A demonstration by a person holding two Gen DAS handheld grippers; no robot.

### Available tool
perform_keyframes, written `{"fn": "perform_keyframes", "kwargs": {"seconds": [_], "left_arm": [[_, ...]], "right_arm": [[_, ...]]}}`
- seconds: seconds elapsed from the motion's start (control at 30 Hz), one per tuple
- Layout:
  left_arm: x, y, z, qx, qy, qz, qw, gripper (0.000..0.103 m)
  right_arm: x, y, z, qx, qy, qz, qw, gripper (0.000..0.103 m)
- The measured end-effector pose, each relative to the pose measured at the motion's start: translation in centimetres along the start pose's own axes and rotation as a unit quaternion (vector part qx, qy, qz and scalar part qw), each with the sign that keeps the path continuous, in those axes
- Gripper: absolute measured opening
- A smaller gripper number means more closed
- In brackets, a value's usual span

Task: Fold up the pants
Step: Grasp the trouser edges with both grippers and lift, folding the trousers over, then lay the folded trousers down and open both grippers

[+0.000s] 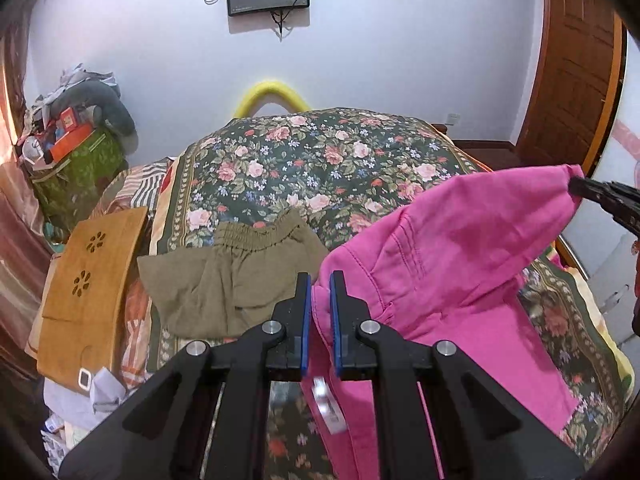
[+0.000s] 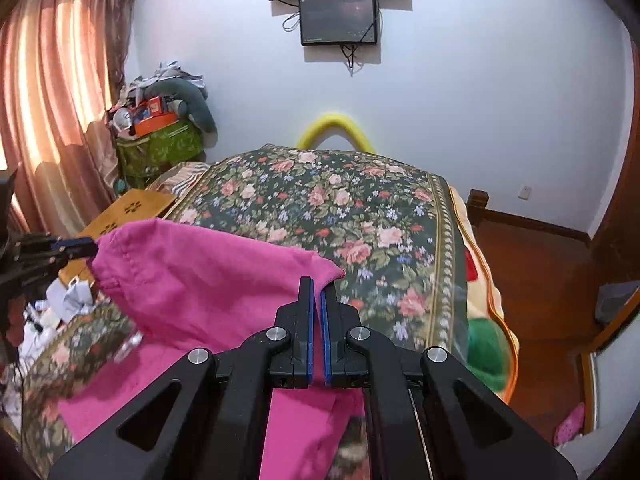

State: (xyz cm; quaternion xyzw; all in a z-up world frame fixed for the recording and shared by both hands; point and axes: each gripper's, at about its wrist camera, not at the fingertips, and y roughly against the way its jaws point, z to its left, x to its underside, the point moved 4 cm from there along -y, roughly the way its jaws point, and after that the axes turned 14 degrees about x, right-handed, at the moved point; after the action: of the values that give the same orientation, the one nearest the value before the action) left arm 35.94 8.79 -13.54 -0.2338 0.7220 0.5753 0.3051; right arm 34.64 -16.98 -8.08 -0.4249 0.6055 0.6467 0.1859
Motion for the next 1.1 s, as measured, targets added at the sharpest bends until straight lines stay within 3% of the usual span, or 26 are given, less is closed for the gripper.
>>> {"fn": "perform_keyframes", "kwargs": {"seconds": [0.47, 0.83, 1.1], "left_arm": [[7.1, 3.2, -2.1, 0.013, 0.007, 0.016, 0.9998, 0.008], [14.3, 3.3, -4.0, 0.006, -0.020, 0.055, 0.9983, 0.009], [18.1, 3.5, -3.9, 0.020, 0.005, 0.083, 0.9963, 0.010]], "right_arm": [[7.5, 4.5, 0.7, -0.008, -0.007, 0.038, 0.999, 0.003], [14.4, 5.6, 1.5, -0.008, -0.007, 0.087, 0.996, 0.003], [18.7, 6.2, 2.4, 0.007, 0.005, 0.110, 0.994, 0.004]]}}
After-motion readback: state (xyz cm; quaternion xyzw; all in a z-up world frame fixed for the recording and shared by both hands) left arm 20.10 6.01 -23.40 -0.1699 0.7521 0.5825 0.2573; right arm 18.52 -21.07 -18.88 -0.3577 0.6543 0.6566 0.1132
